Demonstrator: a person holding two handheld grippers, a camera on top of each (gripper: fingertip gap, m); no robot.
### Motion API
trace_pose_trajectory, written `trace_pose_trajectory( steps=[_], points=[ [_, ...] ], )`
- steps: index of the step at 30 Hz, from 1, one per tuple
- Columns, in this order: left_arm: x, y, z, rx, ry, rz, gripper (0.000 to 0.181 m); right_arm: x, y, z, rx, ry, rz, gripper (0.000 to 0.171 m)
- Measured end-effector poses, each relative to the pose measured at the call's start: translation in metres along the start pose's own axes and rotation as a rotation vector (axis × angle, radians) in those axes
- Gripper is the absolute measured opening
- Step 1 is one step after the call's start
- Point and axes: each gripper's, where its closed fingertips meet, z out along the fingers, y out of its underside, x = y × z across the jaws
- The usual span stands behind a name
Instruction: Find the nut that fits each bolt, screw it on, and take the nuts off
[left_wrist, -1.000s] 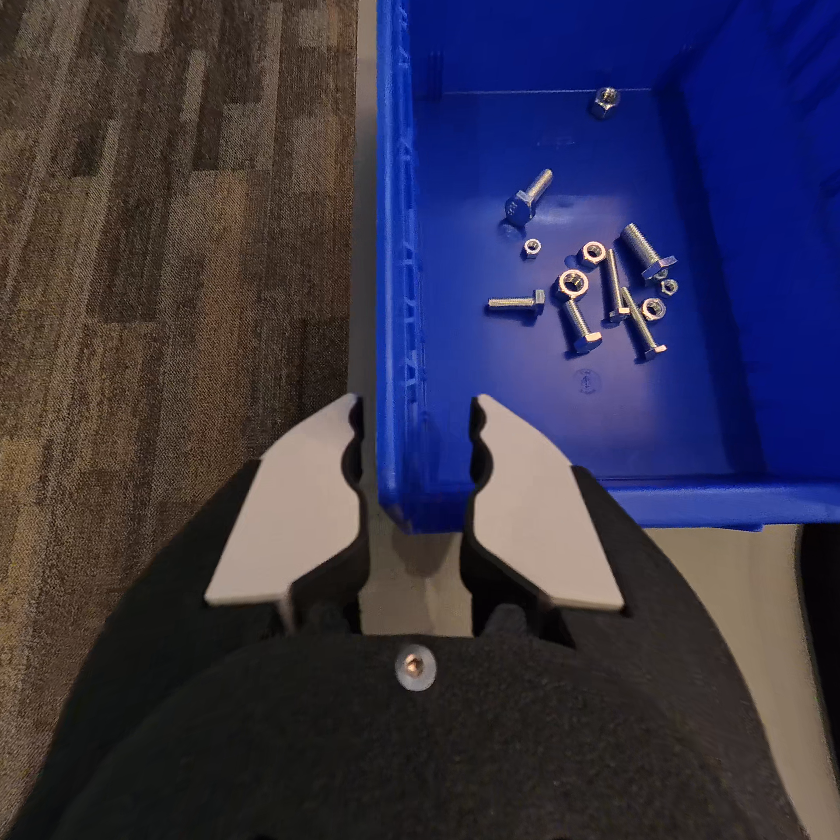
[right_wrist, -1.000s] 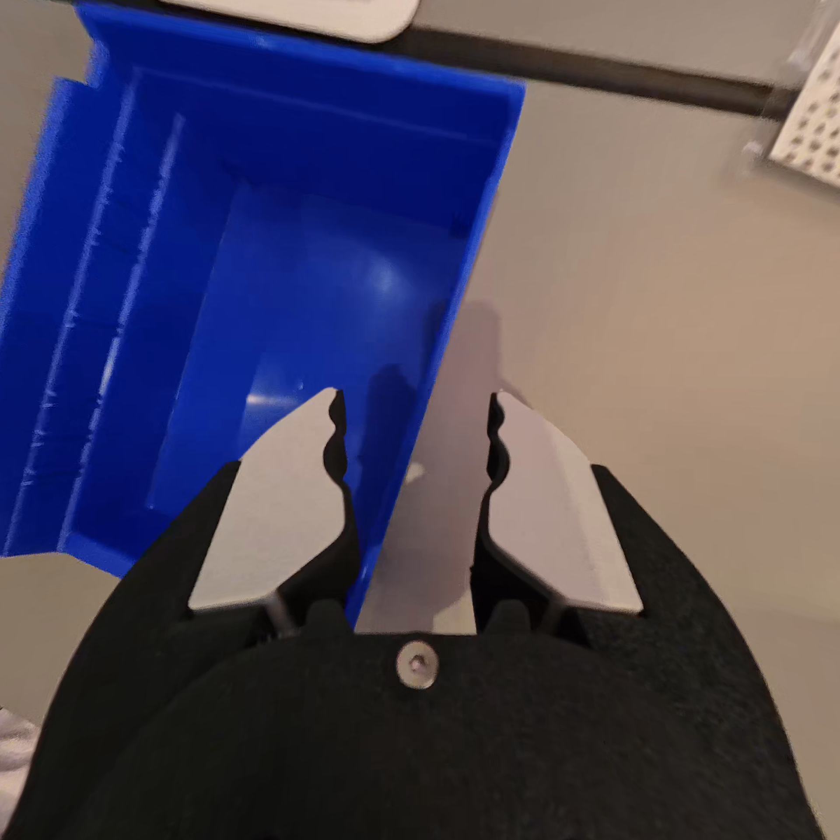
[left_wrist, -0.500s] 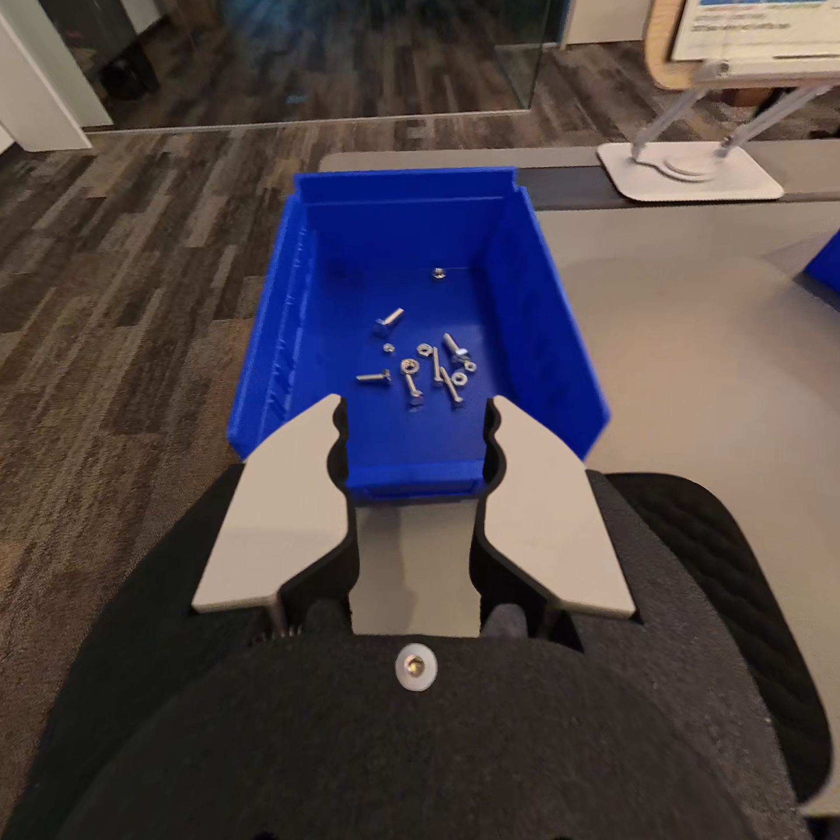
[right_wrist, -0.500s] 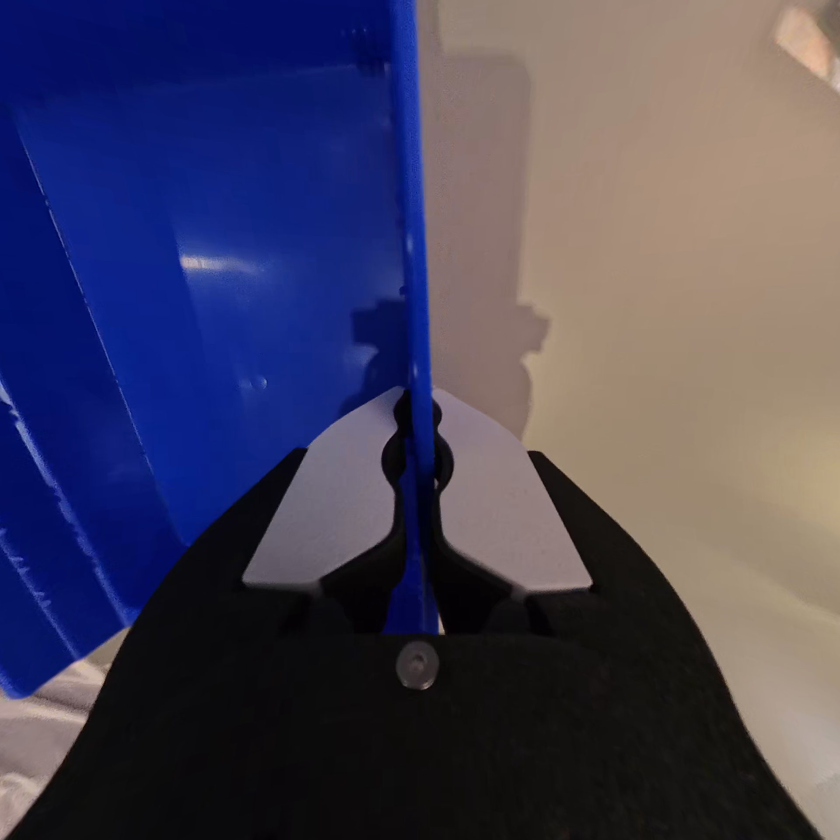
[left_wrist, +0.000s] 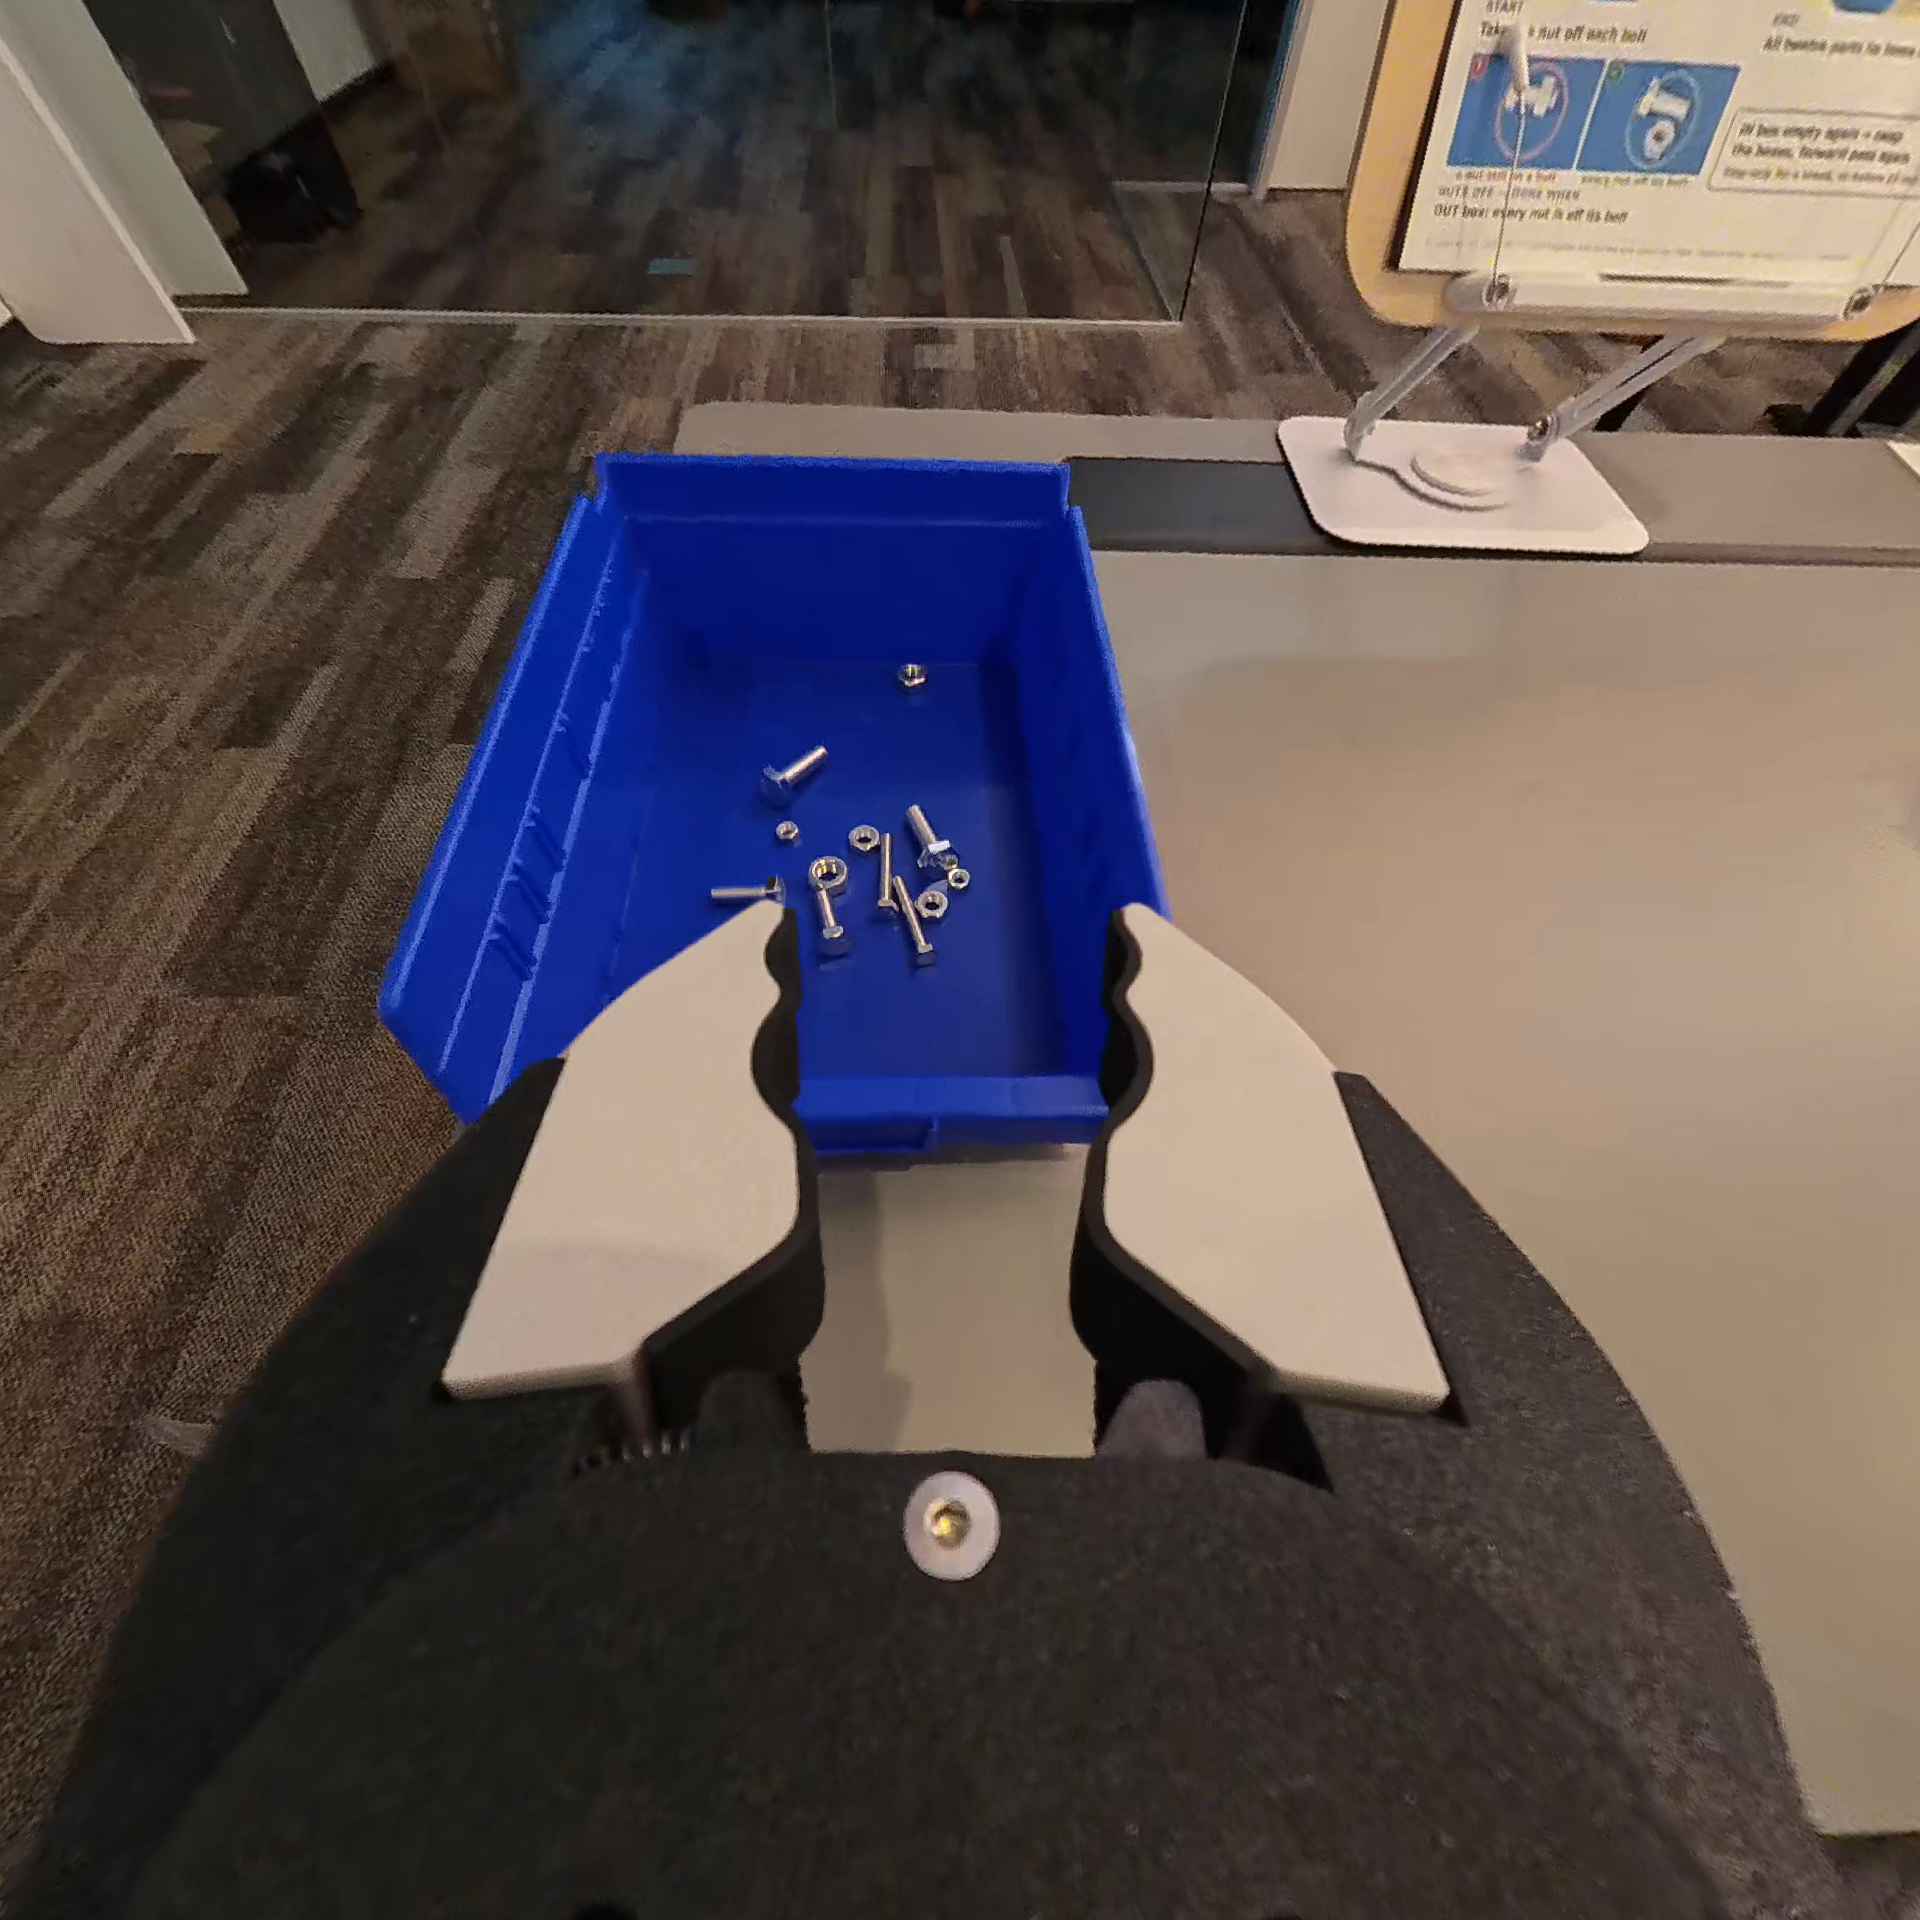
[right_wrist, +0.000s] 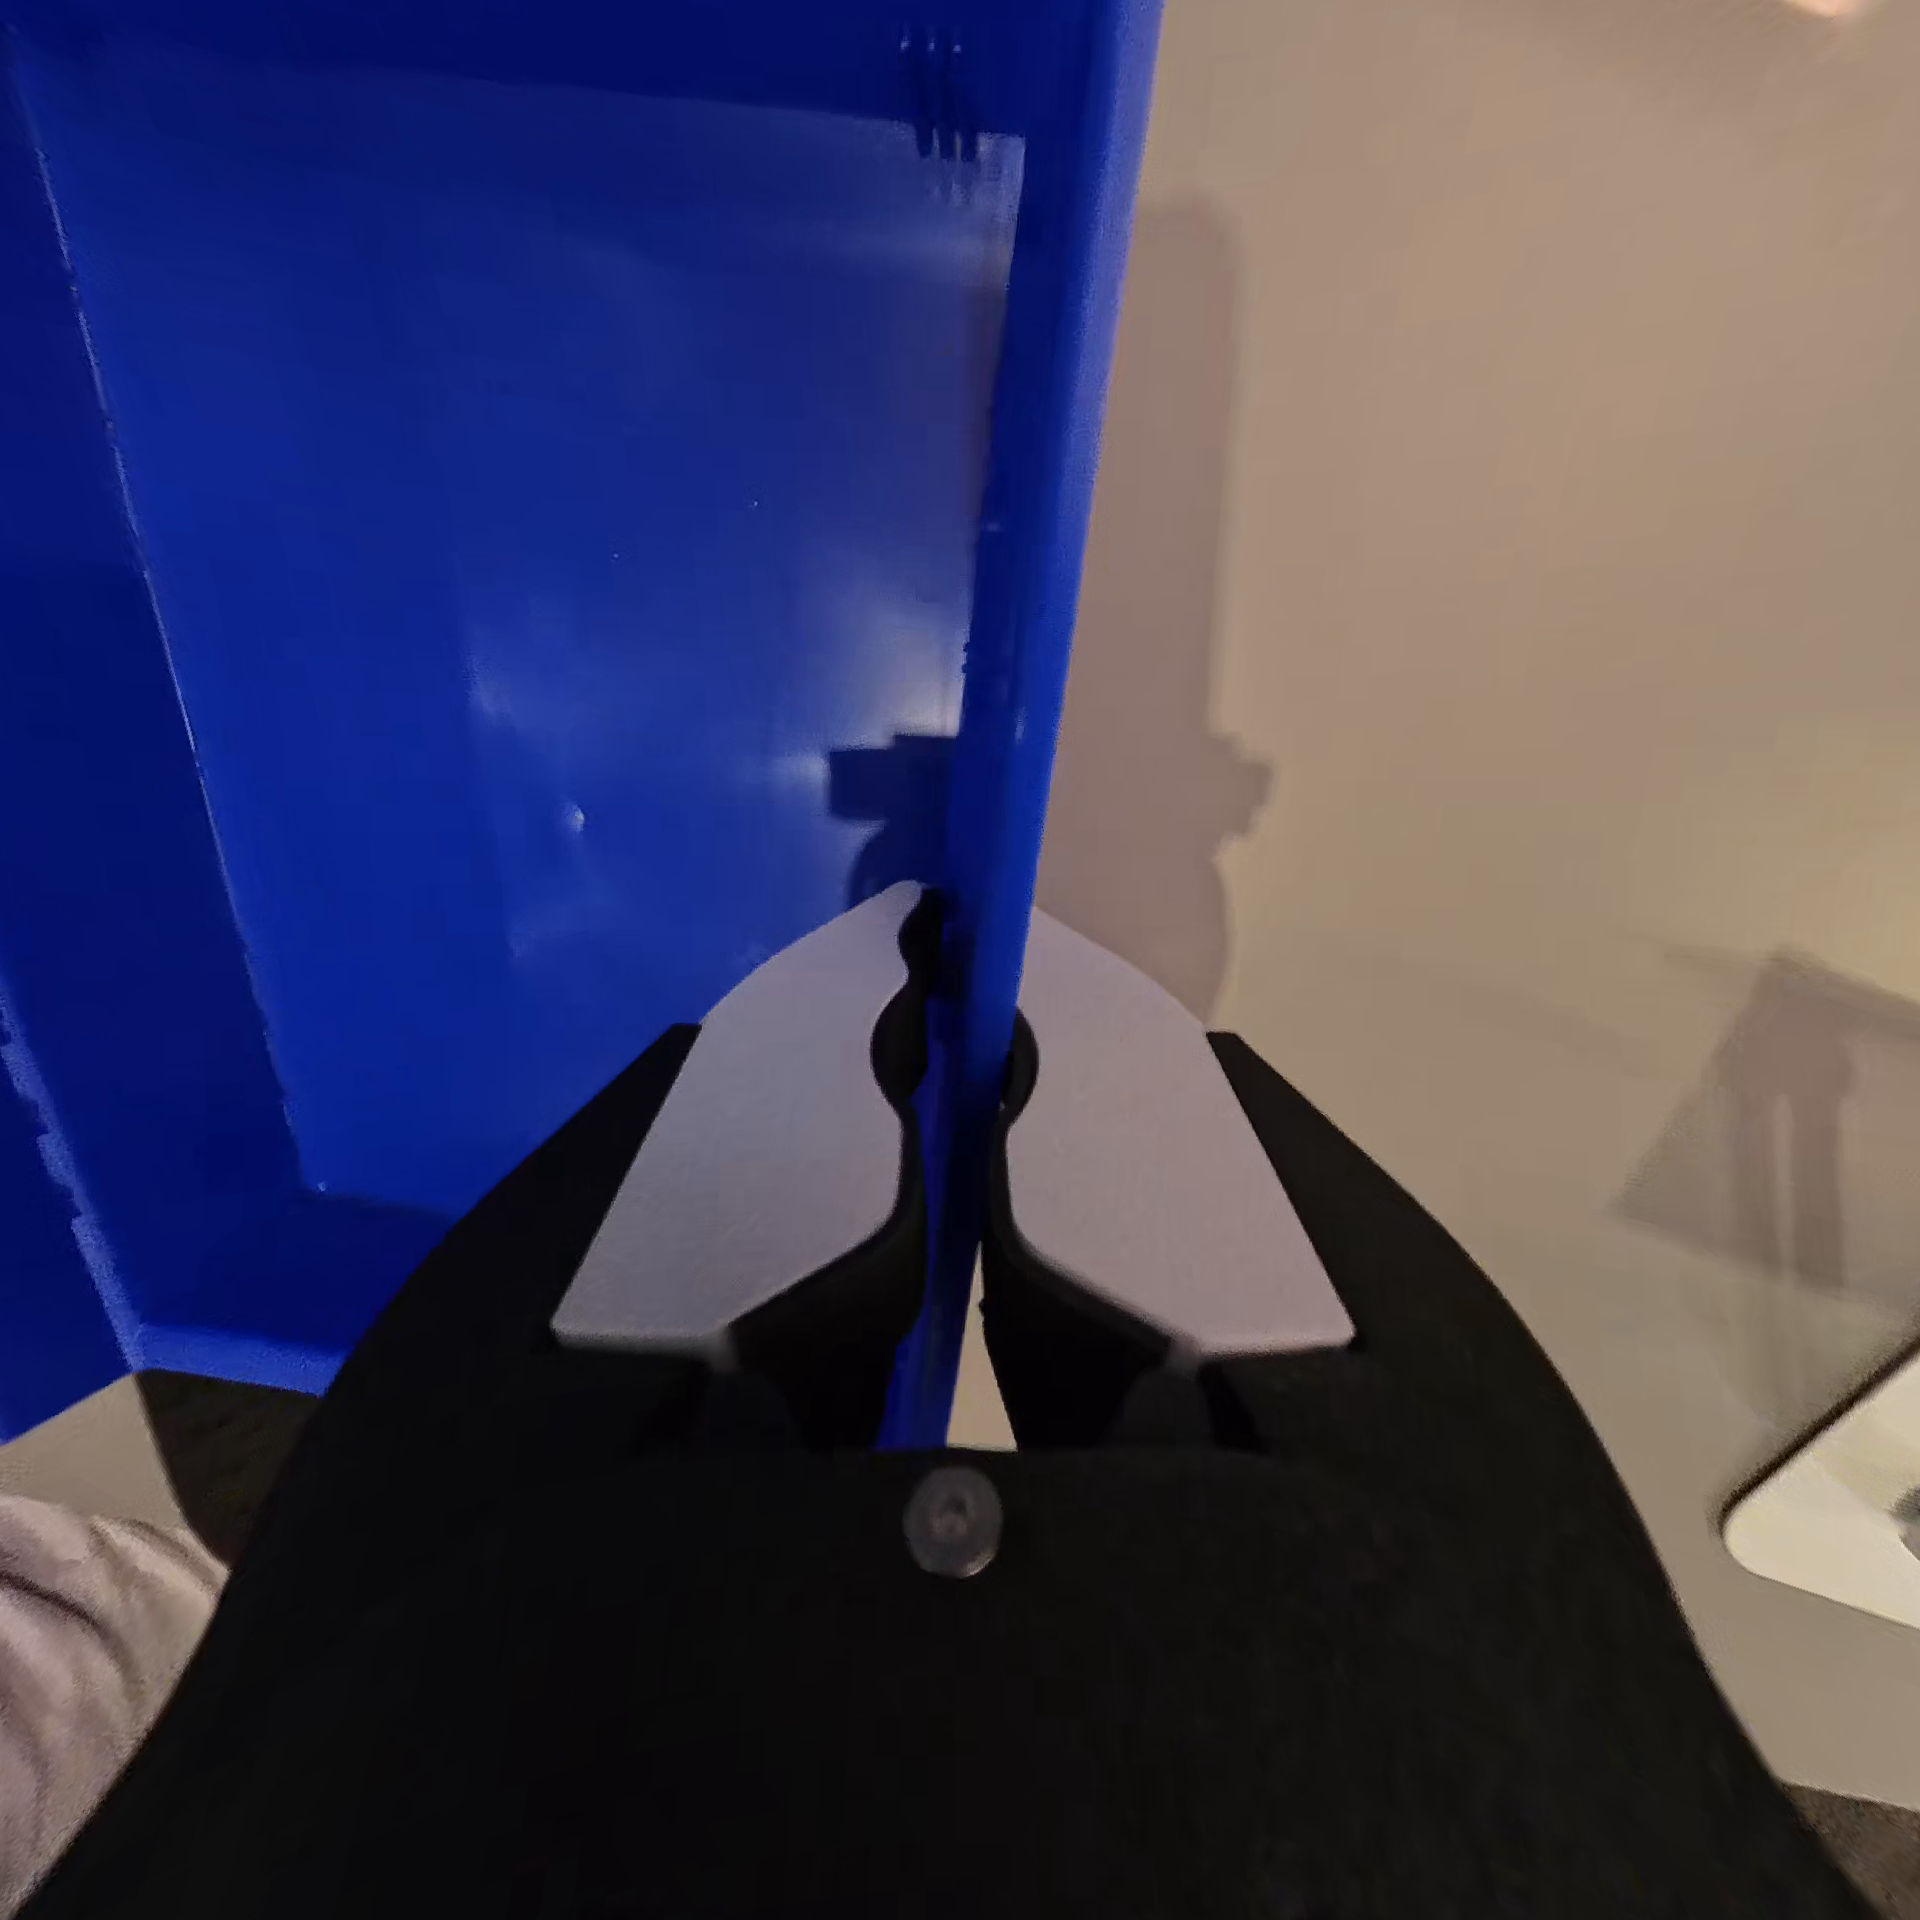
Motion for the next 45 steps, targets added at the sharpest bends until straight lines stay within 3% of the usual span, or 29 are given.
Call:
trace_pose_trajectory(
  steps=[6,15,16,18,19,22,25,30,33,36,40,43,45],
  points=[
    [0.014,-0.021,-0.001,0.034,-0.016,0.001,0.055,0.06,0.023,-0.01,0.012,0.019,0.011,0.006],
    [0.037,-0.027,0.004,0.021,-0.01,0.036,0.059,0.096,0.038,-0.015,0.064,0.013,0.042,0.006],
    [0.038,-0.027,0.006,0.025,0.001,0.027,0.061,0.097,0.037,-0.016,0.098,0.022,0.027,0.008],
    [0.039,-0.024,0.012,0.029,0.031,-0.01,0.065,0.103,0.033,-0.021,0.188,0.081,0.034,0.033],
    [0.038,-0.023,0.015,0.028,0.048,-0.036,0.067,0.105,0.031,-0.027,0.25,0.098,0.05,0.037],
    [0.028,-0.035,0.016,0.053,0.081,-0.091,0.065,0.103,0.025,-0.066,0.504,0.154,0.093,0.039],
    [0.011,-0.085,0.001,0.094,0.063,-0.042,0.065,0.097,0.025,-0.133,0.699,0.248,0.125,0.04],
    [0.028,-0.202,-0.011,0.118,0.086,0.114,0.084,0.029,0.002,-0.263,0.891,0.244,0.124,0.061],
    [0.061,-0.263,-0.009,0.138,0.055,0.19,0.095,-0.037,-0.021,-0.343,1.068,0.262,0.071,0.069],
    [0.106,-0.315,-0.002,0.24,0.02,0.211,0.101,-0.121,-0.045,-0.393,1.202,0.222,0.002,0.083],
    [0.178,-0.327,0.033,0.213,0.057,0.212,0.114,-0.229,-0.082,-0.396,1.228,0.221,-0.115,0.102],
    [0.224,-0.296,0.066,0.168,0.084,0.217,0.124,-0.287,-0.105,-0.349,1.201,0.224,-0.145,0.108],
    [0.239,-0.263,0.09,0.161,0.045,0.234,0.126,-0.317,-0.114,-0.298,1.173,0.178,-0.146,0.109]
  ],
)
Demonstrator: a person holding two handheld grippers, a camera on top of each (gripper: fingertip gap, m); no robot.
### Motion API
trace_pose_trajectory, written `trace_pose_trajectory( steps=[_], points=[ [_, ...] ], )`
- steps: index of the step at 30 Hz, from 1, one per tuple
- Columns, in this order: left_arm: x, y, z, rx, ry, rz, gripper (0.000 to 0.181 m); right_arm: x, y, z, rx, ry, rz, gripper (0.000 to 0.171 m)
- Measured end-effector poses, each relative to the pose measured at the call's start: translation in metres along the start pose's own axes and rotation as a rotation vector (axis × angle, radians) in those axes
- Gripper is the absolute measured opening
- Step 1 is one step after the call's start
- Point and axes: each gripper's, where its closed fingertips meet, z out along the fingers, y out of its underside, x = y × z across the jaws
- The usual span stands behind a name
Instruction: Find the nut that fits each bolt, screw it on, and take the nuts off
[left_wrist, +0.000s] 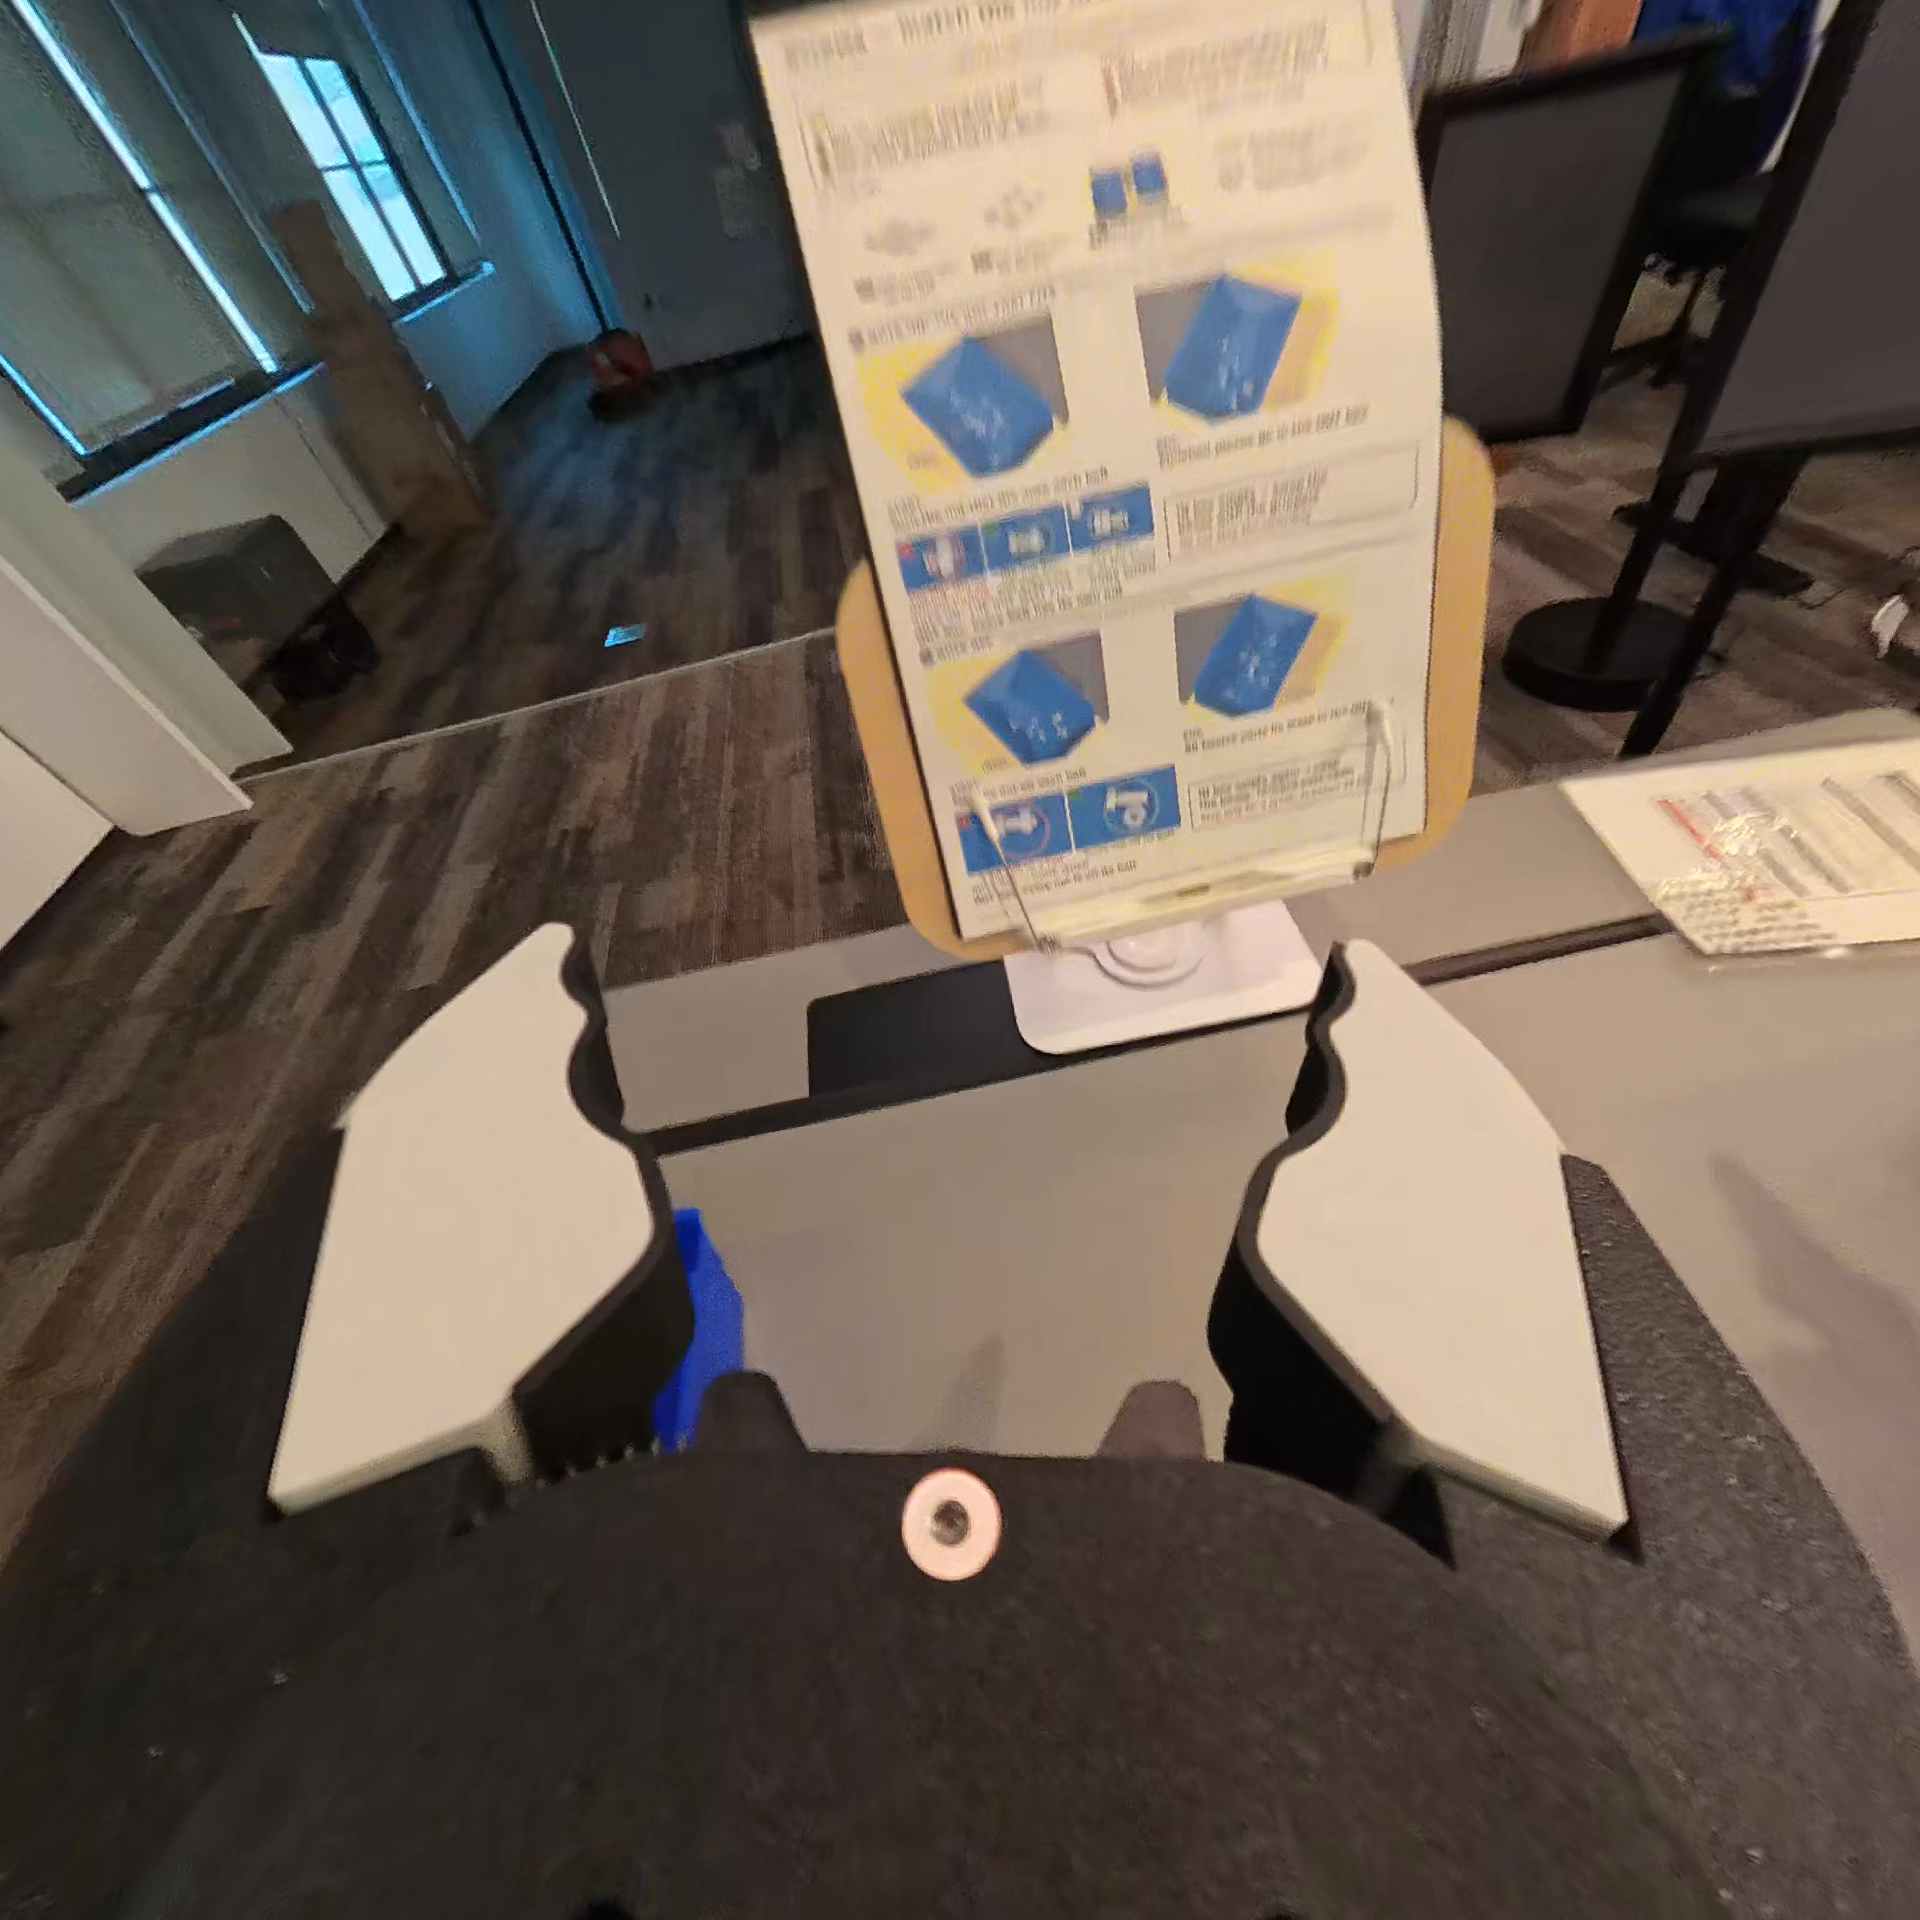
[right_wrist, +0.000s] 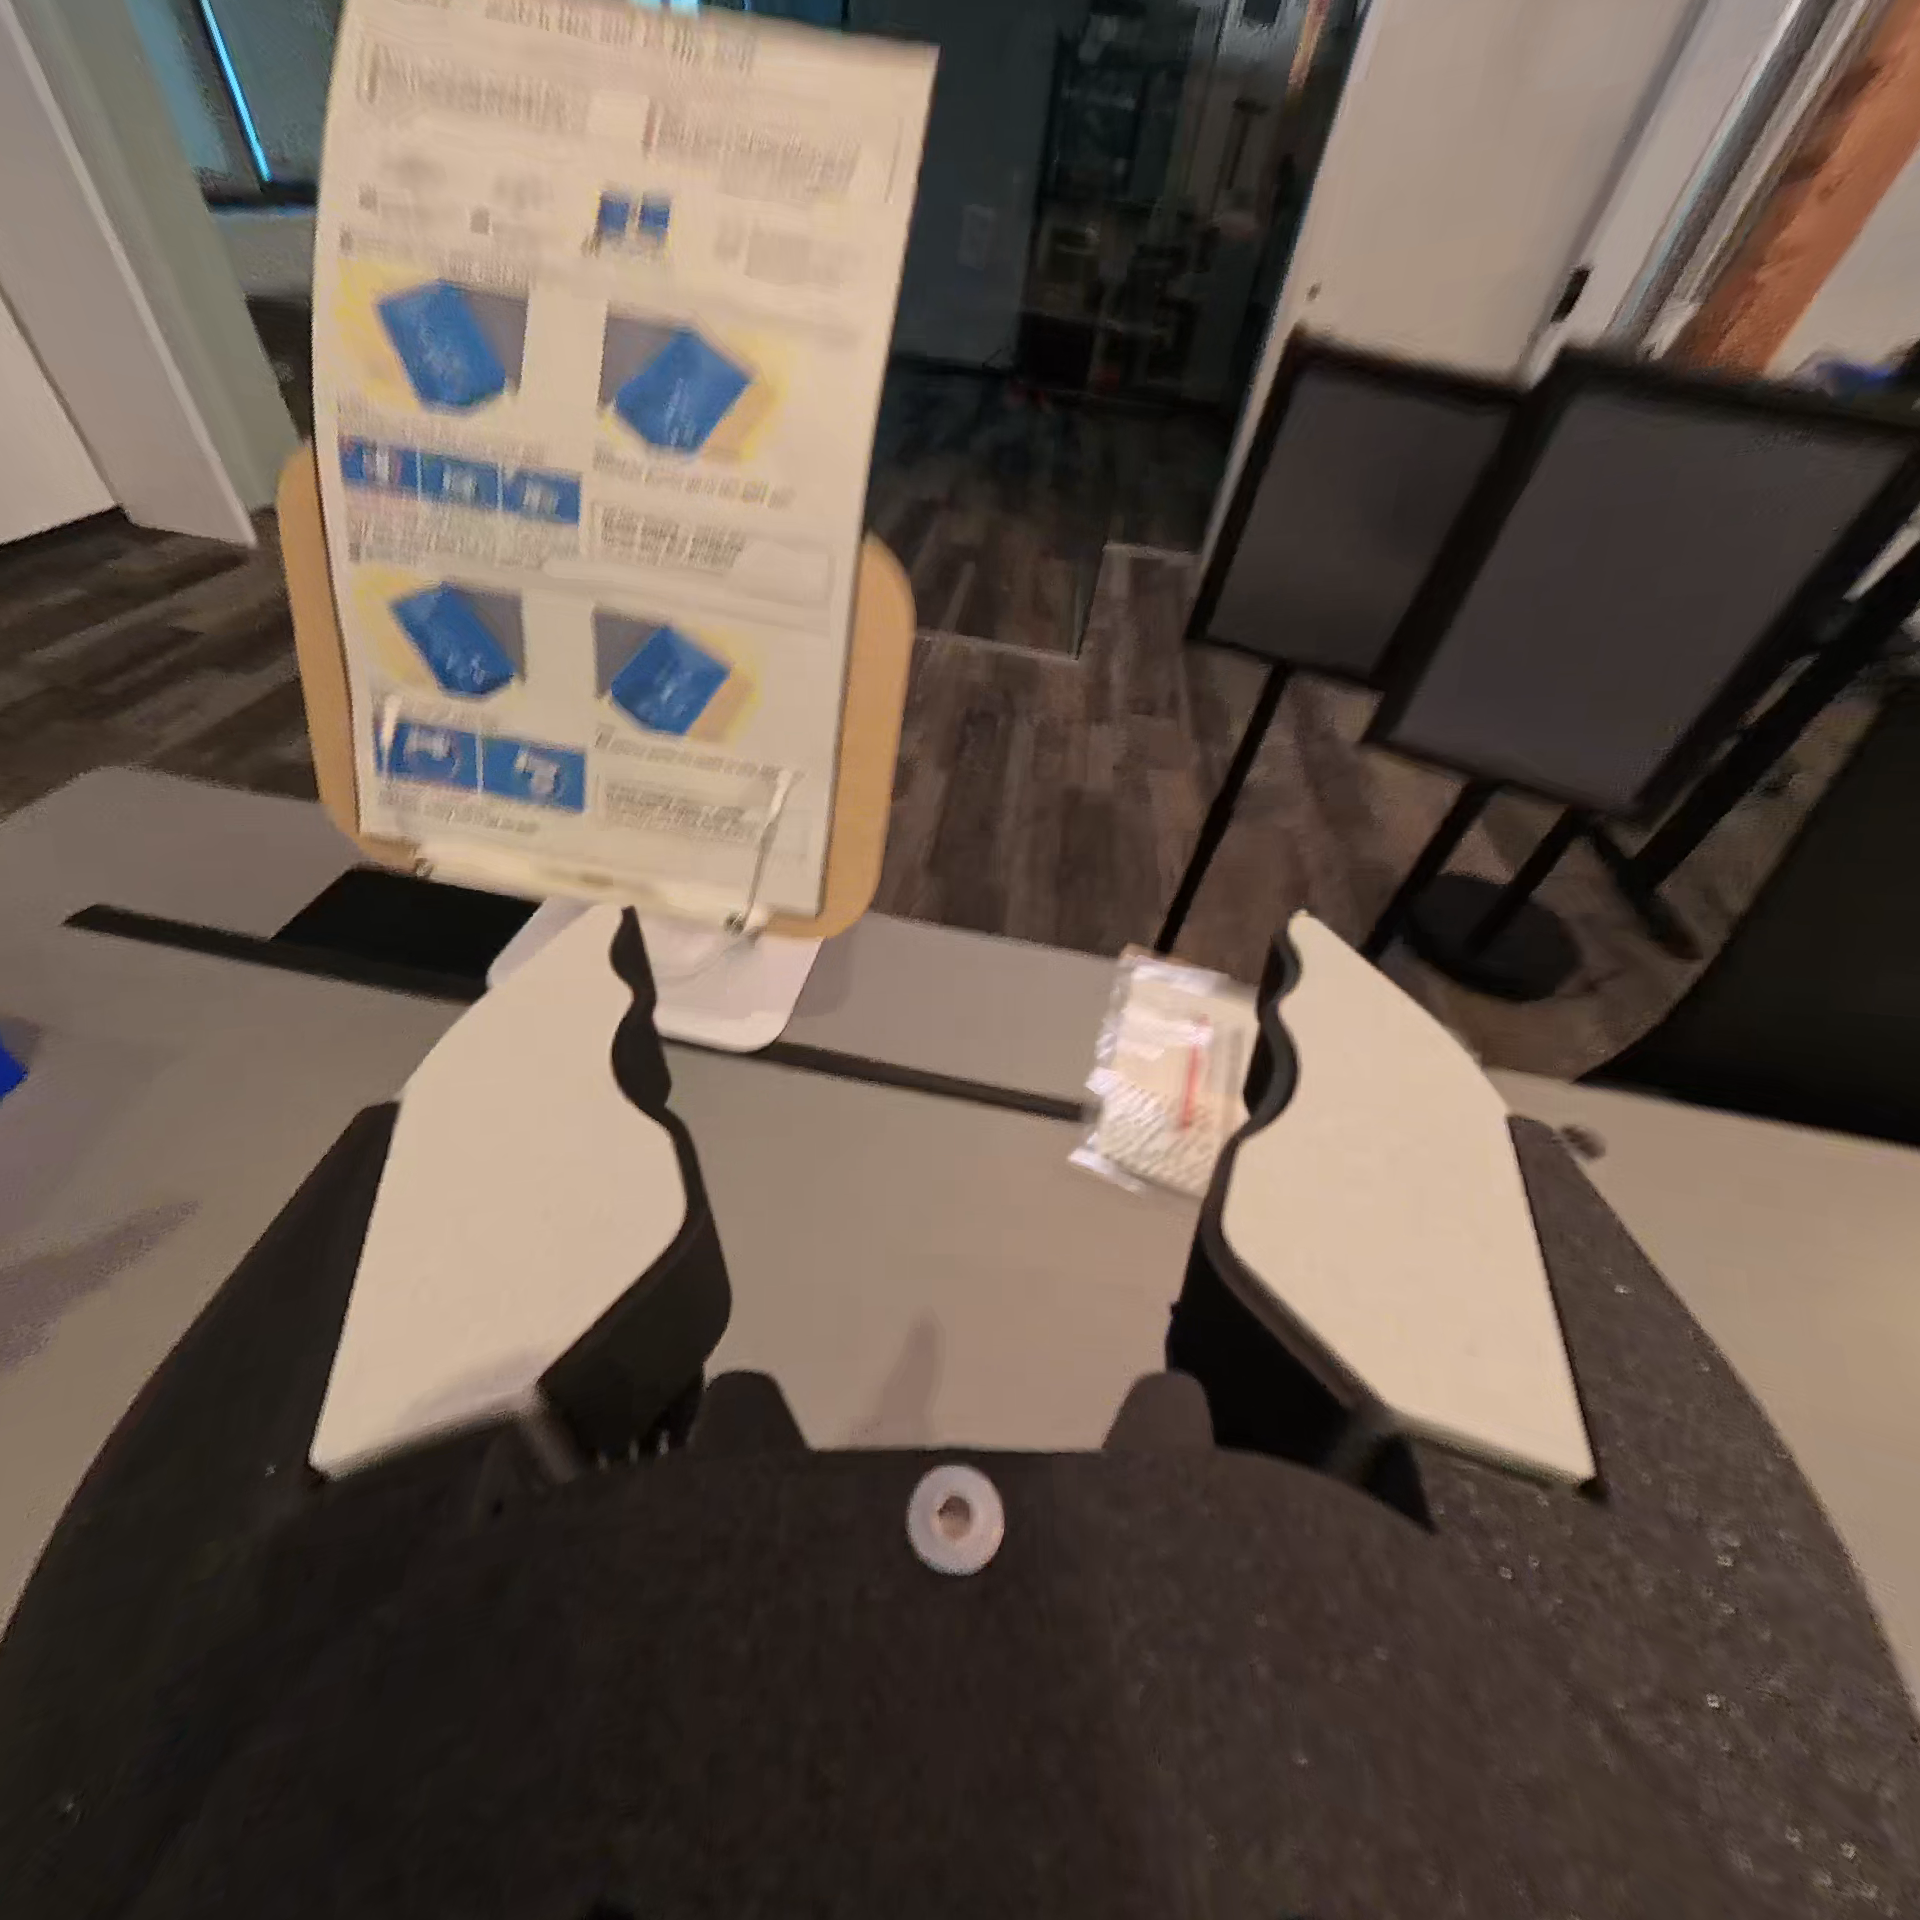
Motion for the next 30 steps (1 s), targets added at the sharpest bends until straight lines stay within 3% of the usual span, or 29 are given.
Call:
trace_pose_trajectory(
  steps=[7,13,19,30],
  points=[
    [0.059,0.194,0.063,-0.272,0.015,-0.15,0.132,-0.068,0.181,0.058,-0.274,-0.039,0.003,0.111],
    [0.087,0.301,0.08,-0.43,0.073,-0.339,0.139,-0.08,0.265,0.081,-0.375,0.0,0.07,0.111],
    [0.09,0.343,0.087,-0.519,0.024,-0.262,0.145,-0.097,0.33,0.101,-0.497,0.009,0.119,0.112],
    [0.097,0.36,0.098,-0.557,-0.031,-0.189,0.145,-0.096,0.359,0.112,-0.558,0.03,0.119,0.12]
  ],
)
